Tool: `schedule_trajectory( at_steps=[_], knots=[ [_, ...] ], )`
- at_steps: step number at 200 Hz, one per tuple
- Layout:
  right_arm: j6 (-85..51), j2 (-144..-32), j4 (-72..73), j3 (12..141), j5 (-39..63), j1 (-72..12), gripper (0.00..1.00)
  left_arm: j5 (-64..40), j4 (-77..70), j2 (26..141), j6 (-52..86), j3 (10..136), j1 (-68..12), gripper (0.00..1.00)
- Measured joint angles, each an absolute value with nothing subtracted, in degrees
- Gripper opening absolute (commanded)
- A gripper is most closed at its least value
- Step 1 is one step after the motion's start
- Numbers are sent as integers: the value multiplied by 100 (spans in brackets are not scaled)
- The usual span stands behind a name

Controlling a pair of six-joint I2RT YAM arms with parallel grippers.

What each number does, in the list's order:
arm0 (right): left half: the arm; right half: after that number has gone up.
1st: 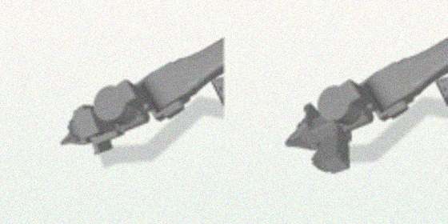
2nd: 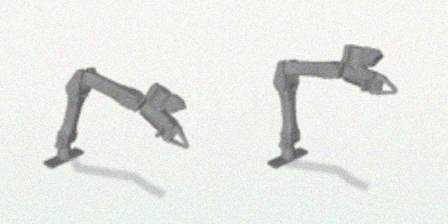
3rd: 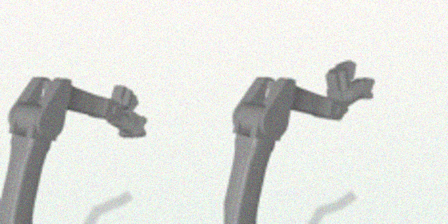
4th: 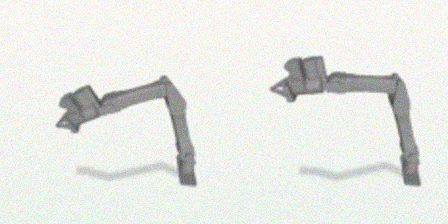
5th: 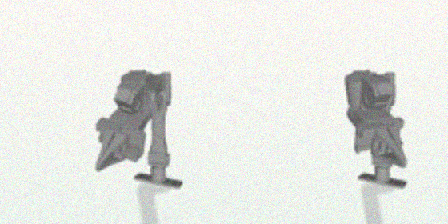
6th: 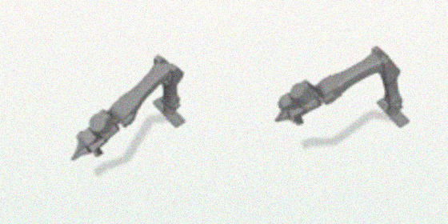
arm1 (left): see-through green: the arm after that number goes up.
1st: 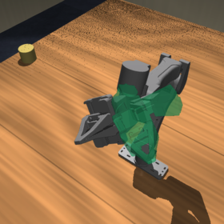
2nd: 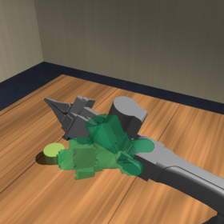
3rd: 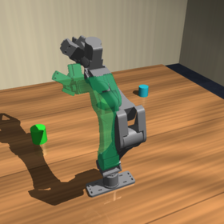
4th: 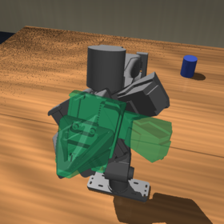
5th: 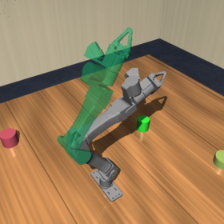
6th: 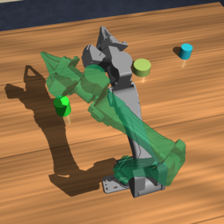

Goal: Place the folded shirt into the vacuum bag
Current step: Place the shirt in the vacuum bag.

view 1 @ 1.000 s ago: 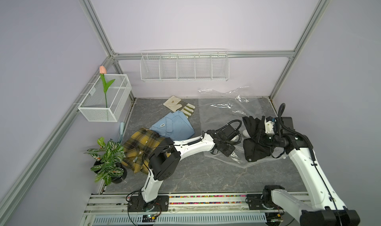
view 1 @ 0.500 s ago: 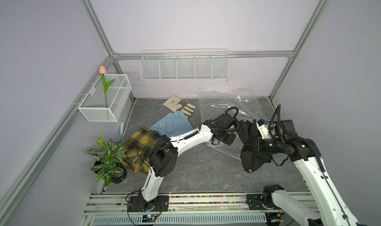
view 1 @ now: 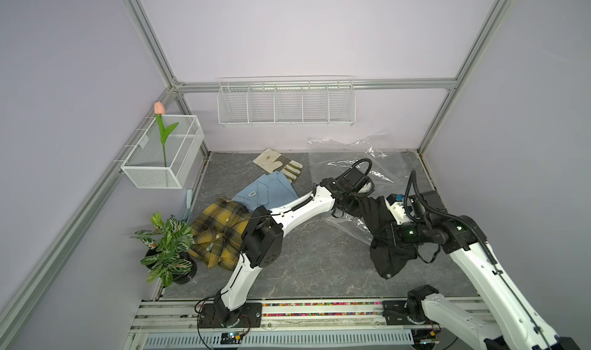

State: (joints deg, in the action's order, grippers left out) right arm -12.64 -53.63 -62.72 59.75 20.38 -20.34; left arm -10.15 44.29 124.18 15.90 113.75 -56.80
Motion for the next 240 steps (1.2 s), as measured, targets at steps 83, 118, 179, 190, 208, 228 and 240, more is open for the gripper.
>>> schedule_trajectory(
  at_steps=[83, 118, 179, 190, 208, 228, 240],
  knots=[
    [-1286, -5975, -5964, 4851, 2080, -2615, 7, -991, 4488, 12418, 1608, 11727, -5634, 0],
    [-1361, -6311, -5677, 4829, 2110, -2486, 7, -993, 4403, 12352, 1632, 11703, -5636, 0],
    [-1479, -6829, -5000, 4700, 2346, -2303, 6, -987, 3946, 11568, 1750, 11229, -5638, 0],
    [-1479, -6845, -4943, 4698, 2368, -2250, 7, -985, 3861, 11454, 1761, 11109, -5645, 0],
    [-1481, -6845, -4829, 4674, 2421, -2121, 7, -987, 3684, 11347, 1767, 10895, -5666, 0],
    [-1505, -6901, -4648, 4541, 2515, -2008, 7, -989, 3531, 11319, 1791, 10680, -5730, 0],
    [-1538, -6987, -4523, 4429, 2554, -1990, 7, -987, 3465, 11319, 1802, 10569, -5769, 0]
  ],
)
